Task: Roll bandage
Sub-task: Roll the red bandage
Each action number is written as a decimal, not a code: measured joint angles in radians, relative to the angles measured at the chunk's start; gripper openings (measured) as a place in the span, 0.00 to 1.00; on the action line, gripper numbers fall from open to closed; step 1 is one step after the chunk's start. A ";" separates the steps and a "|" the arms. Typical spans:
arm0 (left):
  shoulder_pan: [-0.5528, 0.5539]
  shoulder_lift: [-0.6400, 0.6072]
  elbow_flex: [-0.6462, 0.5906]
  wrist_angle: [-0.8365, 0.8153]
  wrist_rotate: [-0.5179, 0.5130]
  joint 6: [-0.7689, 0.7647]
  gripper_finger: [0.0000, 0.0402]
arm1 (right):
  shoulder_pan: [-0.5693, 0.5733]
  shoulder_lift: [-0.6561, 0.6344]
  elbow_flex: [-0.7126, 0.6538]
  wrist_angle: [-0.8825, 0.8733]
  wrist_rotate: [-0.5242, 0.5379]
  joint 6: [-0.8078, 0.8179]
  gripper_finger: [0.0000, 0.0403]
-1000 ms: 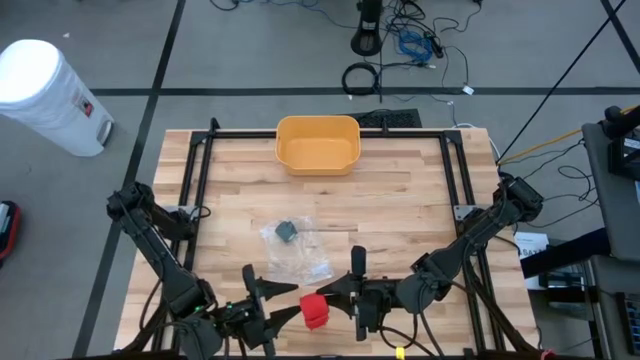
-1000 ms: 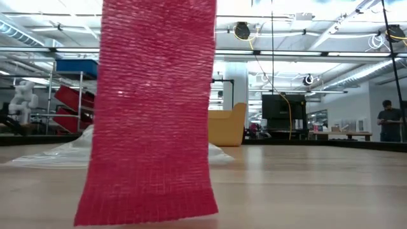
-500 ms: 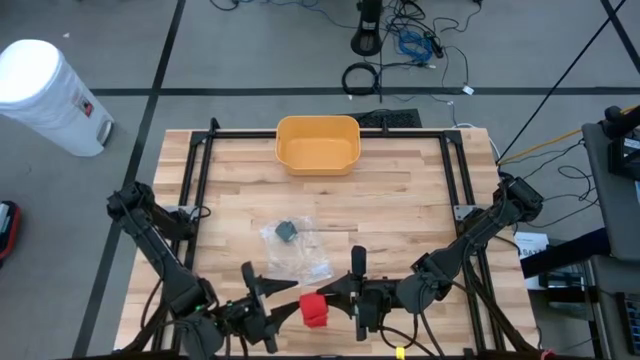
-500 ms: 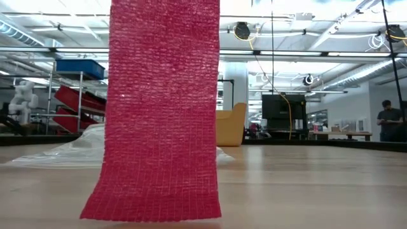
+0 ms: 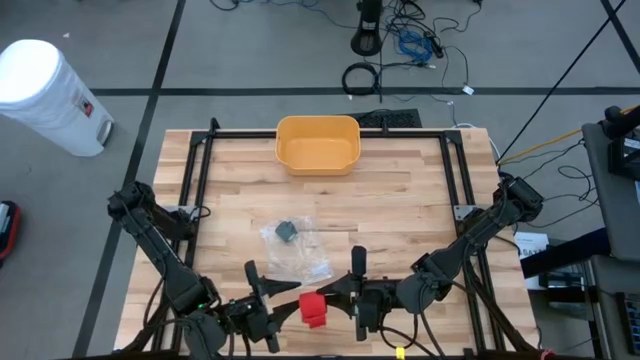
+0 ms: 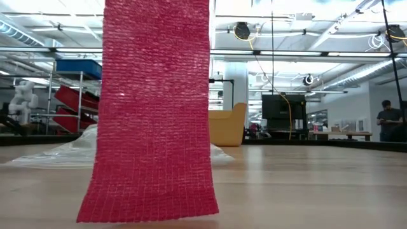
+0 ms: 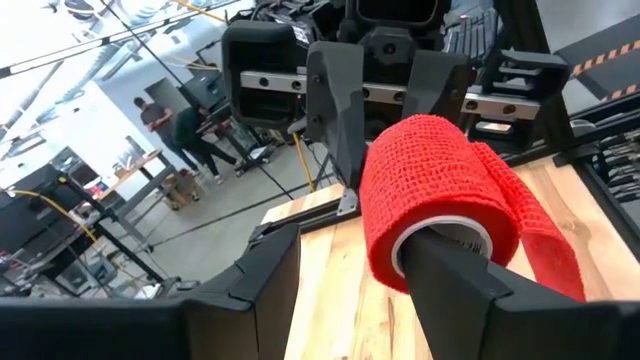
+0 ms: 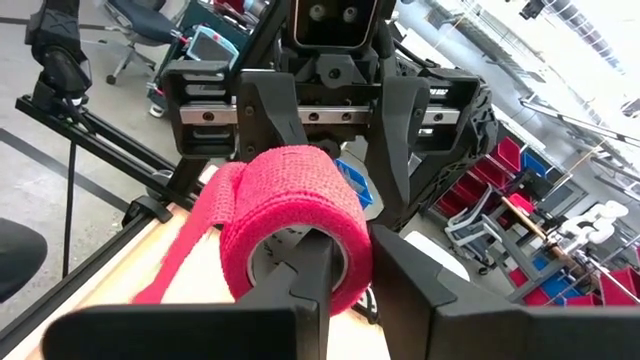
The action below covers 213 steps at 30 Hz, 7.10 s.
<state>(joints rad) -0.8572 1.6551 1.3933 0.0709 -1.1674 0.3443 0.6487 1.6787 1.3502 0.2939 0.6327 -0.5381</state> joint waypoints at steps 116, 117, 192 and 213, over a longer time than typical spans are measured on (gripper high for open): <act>-0.049 -0.009 0.001 0.185 0.010 0.256 0.10 | 0.125 0.381 0.000 0.374 0.346 -1.565 0.51; -0.049 -0.009 0.001 0.184 0.010 0.256 0.10 | 0.122 0.381 0.000 0.388 0.331 -1.567 0.50; -0.135 -0.007 0.001 0.012 -0.094 0.342 0.10 | 0.124 0.366 0.575 0.267 0.231 -0.767 0.00; -0.170 -0.007 0.001 -0.074 -0.004 0.344 0.10 | 0.025 0.246 0.575 -0.034 0.155 -0.353 0.00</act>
<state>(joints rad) -1.0277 1.6478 1.3941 -0.0028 -1.1718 0.6884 0.6734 1.9251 1.9251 0.2599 0.7874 -0.8912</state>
